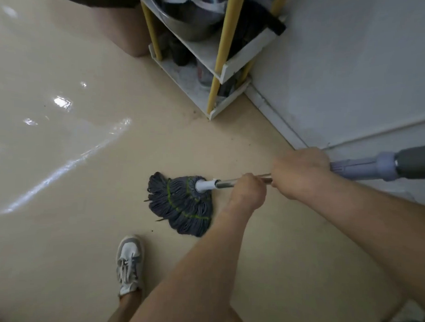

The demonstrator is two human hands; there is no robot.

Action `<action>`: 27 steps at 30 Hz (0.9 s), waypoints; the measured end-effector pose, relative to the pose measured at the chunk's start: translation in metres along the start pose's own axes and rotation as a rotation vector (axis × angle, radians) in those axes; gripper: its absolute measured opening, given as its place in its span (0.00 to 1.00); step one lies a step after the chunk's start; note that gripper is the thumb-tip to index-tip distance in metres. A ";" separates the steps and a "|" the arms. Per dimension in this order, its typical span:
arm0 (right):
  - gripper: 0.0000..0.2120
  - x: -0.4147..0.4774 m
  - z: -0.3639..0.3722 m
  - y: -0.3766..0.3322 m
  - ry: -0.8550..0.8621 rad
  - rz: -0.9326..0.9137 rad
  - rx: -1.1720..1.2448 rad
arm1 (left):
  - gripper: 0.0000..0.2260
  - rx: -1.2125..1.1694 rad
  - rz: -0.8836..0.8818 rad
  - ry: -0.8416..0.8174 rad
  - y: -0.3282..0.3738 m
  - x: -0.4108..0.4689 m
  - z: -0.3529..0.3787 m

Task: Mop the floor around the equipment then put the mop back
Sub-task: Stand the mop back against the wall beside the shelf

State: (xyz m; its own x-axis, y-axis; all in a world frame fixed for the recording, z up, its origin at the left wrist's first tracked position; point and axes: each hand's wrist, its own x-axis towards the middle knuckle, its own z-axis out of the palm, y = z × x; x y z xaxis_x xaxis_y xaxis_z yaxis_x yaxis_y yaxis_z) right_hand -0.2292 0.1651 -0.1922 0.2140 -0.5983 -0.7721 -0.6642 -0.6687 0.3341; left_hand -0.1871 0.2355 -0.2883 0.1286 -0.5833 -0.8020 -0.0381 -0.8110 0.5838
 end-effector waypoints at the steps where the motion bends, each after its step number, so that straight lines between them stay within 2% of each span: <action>1: 0.11 -0.002 -0.010 -0.007 0.026 -0.001 0.008 | 0.11 0.033 0.061 -0.013 0.007 -0.006 -0.008; 2: 0.13 -0.005 -0.019 -0.016 0.053 -0.008 0.007 | 0.10 0.133 0.143 -0.019 0.013 -0.013 -0.018; 4: 0.15 -0.005 -0.030 -0.035 0.085 -0.038 0.009 | 0.13 0.348 0.287 -0.034 0.012 -0.020 -0.037; 5: 0.15 -0.008 -0.038 -0.043 0.101 -0.051 0.022 | 0.14 0.437 0.303 -0.073 0.008 -0.020 -0.045; 8: 0.11 -0.015 -0.053 -0.065 0.298 -0.172 0.158 | 0.16 0.533 0.281 -0.058 -0.004 -0.011 -0.071; 10: 0.10 -0.028 -0.063 -0.071 0.405 -0.256 0.383 | 0.17 0.537 0.325 -0.045 -0.002 -0.008 -0.090; 12: 0.12 -0.048 -0.075 -0.068 0.472 -0.113 0.712 | 0.17 0.589 0.339 -0.065 0.011 -0.003 -0.108; 15: 0.30 -0.072 -0.088 -0.050 0.393 0.350 0.930 | 0.17 0.616 0.389 -0.070 0.032 0.006 -0.137; 17: 0.37 -0.081 -0.101 -0.045 0.364 0.481 1.123 | 0.18 0.673 0.394 -0.108 0.040 0.005 -0.149; 18: 0.34 -0.083 -0.110 -0.047 0.411 0.474 1.306 | 0.18 0.704 0.370 -0.137 0.042 0.002 -0.154; 20: 0.21 -0.084 -0.133 -0.055 0.554 0.448 1.738 | 0.19 0.745 0.340 -0.204 0.045 -0.008 -0.161; 21: 0.13 -0.084 -0.143 -0.059 0.611 0.450 1.880 | 0.19 0.727 0.345 -0.213 0.050 -0.015 -0.164; 23: 0.08 -0.084 -0.151 -0.069 0.651 0.501 1.958 | 0.17 0.625 0.413 -0.205 0.066 -0.035 -0.171; 27: 0.10 -0.104 -0.162 -0.068 0.745 0.625 1.969 | 0.13 0.578 0.630 -0.124 0.105 -0.083 -0.178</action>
State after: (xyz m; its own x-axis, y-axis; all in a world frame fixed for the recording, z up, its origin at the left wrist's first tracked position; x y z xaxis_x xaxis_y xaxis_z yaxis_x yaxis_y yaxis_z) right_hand -0.0901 0.2011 -0.0466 -0.4189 -0.8320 -0.3637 -0.3089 0.5072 -0.8046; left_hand -0.0258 0.2065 -0.1379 -0.1933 -0.9055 -0.3778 -0.5682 -0.2106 0.7955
